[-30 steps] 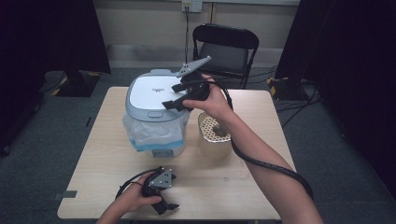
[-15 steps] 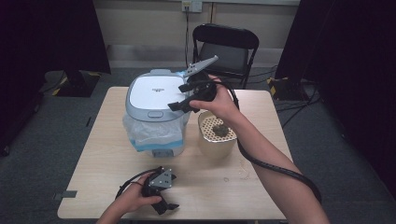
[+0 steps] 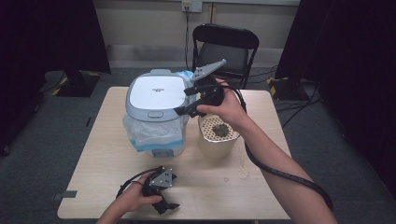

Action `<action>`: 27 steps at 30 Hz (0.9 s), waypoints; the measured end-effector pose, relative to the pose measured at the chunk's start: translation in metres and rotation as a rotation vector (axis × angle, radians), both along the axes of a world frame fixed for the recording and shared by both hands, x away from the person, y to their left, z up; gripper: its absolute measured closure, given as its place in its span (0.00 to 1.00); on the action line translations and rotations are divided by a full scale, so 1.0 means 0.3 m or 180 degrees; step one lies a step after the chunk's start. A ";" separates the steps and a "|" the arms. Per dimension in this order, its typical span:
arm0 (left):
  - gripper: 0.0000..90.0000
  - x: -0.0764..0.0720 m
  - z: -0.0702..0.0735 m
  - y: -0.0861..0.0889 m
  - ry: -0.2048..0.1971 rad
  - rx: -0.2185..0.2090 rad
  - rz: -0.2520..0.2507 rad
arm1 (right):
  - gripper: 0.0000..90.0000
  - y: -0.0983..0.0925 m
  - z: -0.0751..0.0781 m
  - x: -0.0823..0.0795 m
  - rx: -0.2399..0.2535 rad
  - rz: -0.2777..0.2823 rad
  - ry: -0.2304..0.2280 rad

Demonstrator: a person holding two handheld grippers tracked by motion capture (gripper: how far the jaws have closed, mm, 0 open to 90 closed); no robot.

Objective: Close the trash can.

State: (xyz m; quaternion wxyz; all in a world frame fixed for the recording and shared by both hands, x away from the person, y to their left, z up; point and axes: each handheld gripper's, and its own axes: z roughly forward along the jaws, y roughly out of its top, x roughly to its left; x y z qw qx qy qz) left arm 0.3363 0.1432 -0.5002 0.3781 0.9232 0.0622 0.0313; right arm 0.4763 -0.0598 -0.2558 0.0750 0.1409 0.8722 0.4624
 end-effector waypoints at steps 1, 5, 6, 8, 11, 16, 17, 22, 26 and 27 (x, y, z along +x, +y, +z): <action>0.00 0.000 0.000 0.000 0.0000 0.0001 0.0000 | 0.18 -0.010 -0.002 -0.005 0.0007 -0.0006 0.0002; 0.00 0.000 0.000 0.000 0.0004 -0.0002 0.0002 | 0.18 -0.033 -0.011 -0.015 0.0026 -0.0018 0.0016; 0.00 0.000 0.000 0.000 0.0002 -0.0002 0.0001 | 0.18 -0.037 -0.012 -0.015 0.0023 -0.0019 0.0014; 0.00 0.000 0.000 0.000 0.0003 -0.0003 0.0002 | 0.18 -0.050 -0.016 -0.018 0.0014 -0.0030 0.0014; 0.00 0.000 0.000 0.000 0.0004 -0.0002 0.0002 | 0.18 -0.068 -0.019 -0.025 0.0020 -0.0041 0.0008; 0.00 0.000 0.000 0.000 0.0004 -0.0004 0.0004 | 0.18 -0.098 -0.028 -0.039 0.0019 -0.0052 0.0009; 0.00 0.000 0.000 0.000 0.0002 -0.0003 0.0003 | 0.18 -0.102 -0.030 -0.041 0.0014 -0.0058 0.0014; 0.00 0.000 0.000 0.000 0.0003 -0.0002 0.0002 | 0.18 -0.131 -0.053 -0.058 -0.0013 -0.0054 0.0038; 0.00 0.000 0.000 0.000 0.0004 -0.0002 0.0004 | 0.18 -0.148 -0.071 -0.069 -0.0020 -0.0053 0.0068; 0.00 0.000 -0.001 0.000 0.0004 -0.0004 0.0004 | 0.18 -0.154 -0.077 -0.072 -0.0021 -0.0056 0.0066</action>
